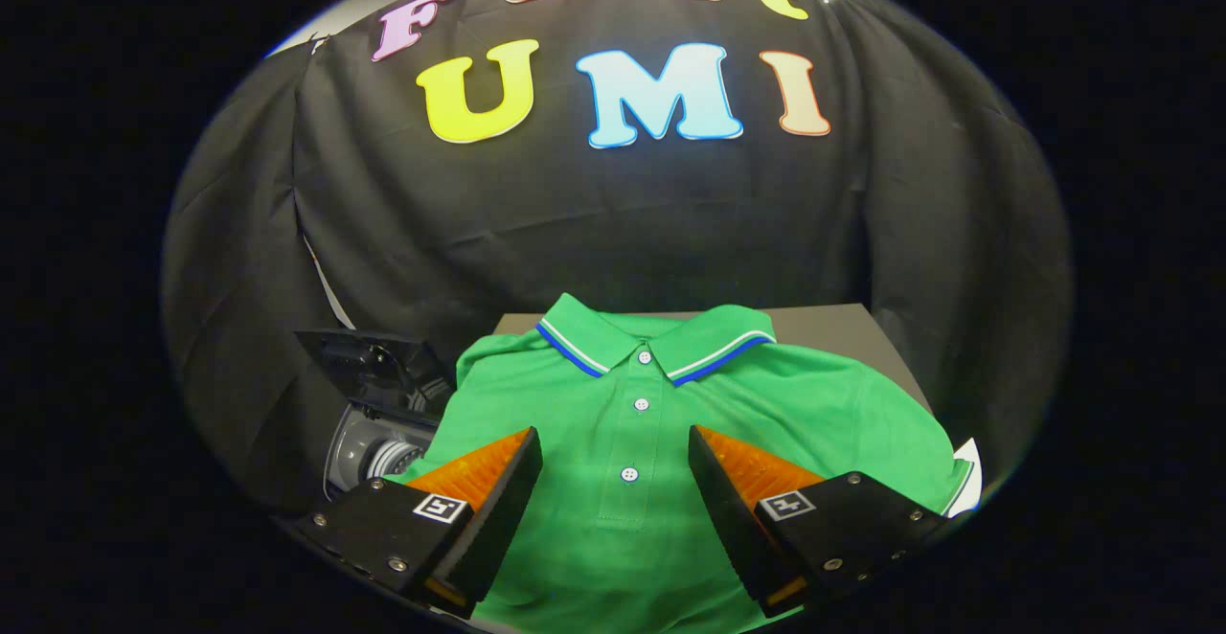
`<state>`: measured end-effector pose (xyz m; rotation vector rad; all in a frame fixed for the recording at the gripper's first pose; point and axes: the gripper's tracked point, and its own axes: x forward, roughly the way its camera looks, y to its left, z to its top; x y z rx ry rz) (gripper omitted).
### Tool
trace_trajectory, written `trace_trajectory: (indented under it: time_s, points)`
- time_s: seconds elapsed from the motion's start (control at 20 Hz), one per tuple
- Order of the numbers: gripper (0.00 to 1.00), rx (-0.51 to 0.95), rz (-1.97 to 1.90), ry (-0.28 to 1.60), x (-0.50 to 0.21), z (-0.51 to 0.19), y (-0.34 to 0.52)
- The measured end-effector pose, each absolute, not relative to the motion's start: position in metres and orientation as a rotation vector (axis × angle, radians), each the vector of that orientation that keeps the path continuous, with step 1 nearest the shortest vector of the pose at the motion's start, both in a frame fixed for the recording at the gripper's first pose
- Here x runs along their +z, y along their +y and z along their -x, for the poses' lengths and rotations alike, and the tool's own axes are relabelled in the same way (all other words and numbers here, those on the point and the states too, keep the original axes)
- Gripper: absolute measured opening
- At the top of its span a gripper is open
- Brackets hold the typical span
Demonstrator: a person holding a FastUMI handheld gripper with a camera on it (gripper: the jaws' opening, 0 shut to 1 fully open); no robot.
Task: Put the clothes into the washing machine and then close the washing machine lid.
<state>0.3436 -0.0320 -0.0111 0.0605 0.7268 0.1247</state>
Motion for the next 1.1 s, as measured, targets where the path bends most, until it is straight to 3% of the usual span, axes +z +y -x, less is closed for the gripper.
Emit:
trace_trajectory:
  time_s: [0.4, 0.6, 0.7, 0.85, 1.1]
  points:
    - [0.92, 0.175, 0.047, 0.778, -0.027, -0.337, -0.029]
    - [0.77, 0.154, 0.030, 0.779, -0.025, -0.336, -0.027]
    - [0.62, 0.166, 0.022, 0.789, -0.025, -0.336, -0.024]
    - [0.16, 0.172, -0.005, 0.767, -0.023, -0.337, -0.017]
    - [0.00, 0.154, -0.104, 0.737, -0.014, -0.336, -0.008]
